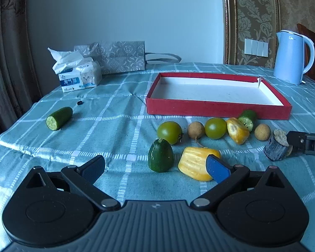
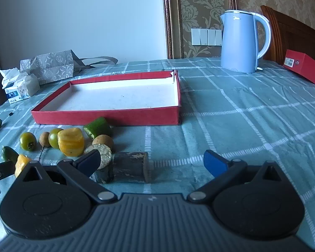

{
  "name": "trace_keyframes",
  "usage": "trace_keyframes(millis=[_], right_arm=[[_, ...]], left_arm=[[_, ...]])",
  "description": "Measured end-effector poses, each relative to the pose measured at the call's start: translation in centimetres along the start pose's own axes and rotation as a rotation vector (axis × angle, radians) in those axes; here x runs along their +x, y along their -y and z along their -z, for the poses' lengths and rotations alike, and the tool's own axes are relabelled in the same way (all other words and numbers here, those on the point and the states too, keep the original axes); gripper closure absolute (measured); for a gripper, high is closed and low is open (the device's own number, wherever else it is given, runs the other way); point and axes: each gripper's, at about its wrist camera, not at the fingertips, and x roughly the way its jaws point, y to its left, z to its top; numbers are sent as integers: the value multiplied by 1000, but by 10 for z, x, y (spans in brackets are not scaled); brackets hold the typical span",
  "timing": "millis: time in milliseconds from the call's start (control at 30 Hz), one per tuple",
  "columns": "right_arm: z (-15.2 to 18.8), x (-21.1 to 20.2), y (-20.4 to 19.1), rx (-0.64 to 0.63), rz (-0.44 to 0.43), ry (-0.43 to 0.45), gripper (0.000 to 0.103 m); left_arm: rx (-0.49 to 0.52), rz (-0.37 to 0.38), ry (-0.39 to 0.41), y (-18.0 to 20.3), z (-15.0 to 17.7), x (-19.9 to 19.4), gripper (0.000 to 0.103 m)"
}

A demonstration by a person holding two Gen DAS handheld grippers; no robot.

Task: Organize fruits
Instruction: 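Move the left gripper onto the dark green avocado and close it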

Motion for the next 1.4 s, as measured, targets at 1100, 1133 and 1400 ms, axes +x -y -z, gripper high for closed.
trace_keyframes(millis=[1100, 1133, 1400], right_arm=[[4, 0, 13, 21, 40, 12, 0], [4, 0, 13, 21, 41, 12, 0], [4, 1, 13, 29, 37, 13, 0]], left_arm=[[-54, 51, -71, -36, -22, 46, 1], [-62, 43, -67, -40, -22, 46, 1], [1, 60, -92, -33, -19, 48, 1]])
